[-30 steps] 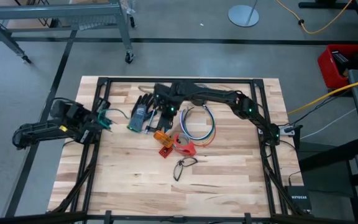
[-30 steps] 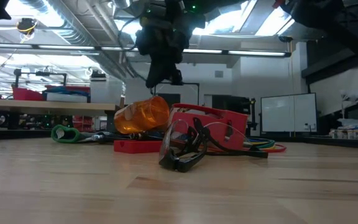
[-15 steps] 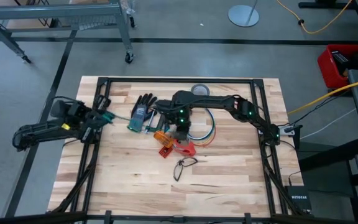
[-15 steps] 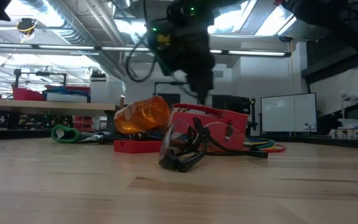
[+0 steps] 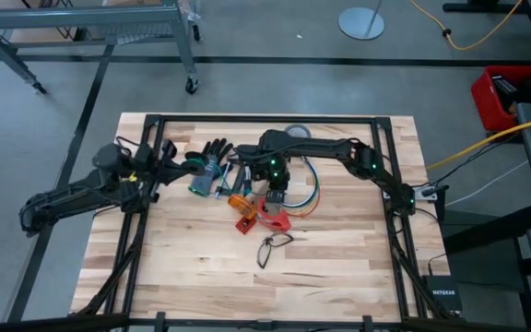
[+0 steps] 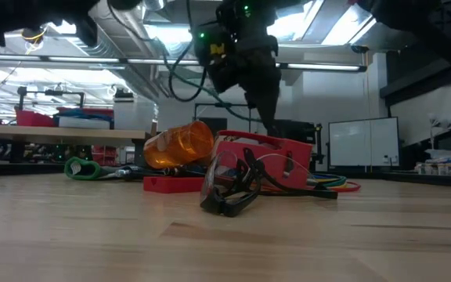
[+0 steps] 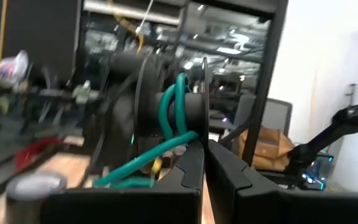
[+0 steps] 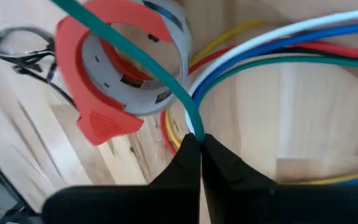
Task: Coil cords
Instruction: Uncoil the green wire from the spool
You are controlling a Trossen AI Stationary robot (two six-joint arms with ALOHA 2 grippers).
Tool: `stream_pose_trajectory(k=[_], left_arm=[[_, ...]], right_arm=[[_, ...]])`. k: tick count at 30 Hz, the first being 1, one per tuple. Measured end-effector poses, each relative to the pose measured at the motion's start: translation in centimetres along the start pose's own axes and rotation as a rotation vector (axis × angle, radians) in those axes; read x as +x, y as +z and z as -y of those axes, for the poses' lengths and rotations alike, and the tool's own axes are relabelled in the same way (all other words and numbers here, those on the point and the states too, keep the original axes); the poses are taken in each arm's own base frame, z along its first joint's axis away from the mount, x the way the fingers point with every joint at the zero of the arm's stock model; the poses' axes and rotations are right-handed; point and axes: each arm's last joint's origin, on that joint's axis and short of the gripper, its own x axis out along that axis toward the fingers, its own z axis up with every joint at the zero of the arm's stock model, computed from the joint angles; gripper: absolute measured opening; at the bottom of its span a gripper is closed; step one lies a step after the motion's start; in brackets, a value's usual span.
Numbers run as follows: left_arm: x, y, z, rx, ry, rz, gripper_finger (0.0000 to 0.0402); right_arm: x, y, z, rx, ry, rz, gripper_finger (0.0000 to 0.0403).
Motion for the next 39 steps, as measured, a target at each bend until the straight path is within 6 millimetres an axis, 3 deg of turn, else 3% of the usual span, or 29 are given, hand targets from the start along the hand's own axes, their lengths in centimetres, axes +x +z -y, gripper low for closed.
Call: stream_pose_trajectory(k=[6,14,25,29,39], left_arm=[[-0.2,-0.7,-0.6,-0.045,0.066,-0.072,0.0],[-0.5,-1.3,-1.2,-0.076,0.126,-0.125,0.0],[-0.8,-2.5,-1.5,-0.143,0.175,-0.23,0.0],[-0.7,-2.9,-1.5,-0.216,0.144,-0.279,0.0],[0.4,-3.9,-0.4,-0.446,-0.181,-0.438,0.0]], right_arm=[[-3.2,-1.5,0.9,0.021,-0.032,0.082,0.0002],[-9.2,-5.3,2.1,0.067,-0.051,0.247,0.0002],[-16.3,-12.4,0.4,0.058,-0.144,0.475,0.0002],[-17.0,-13.4,0.2,0.07,-0.214,0.501,0.0003],[-17.3,-12.6,2.0,0.198,-0.458,0.536,0.0003]])
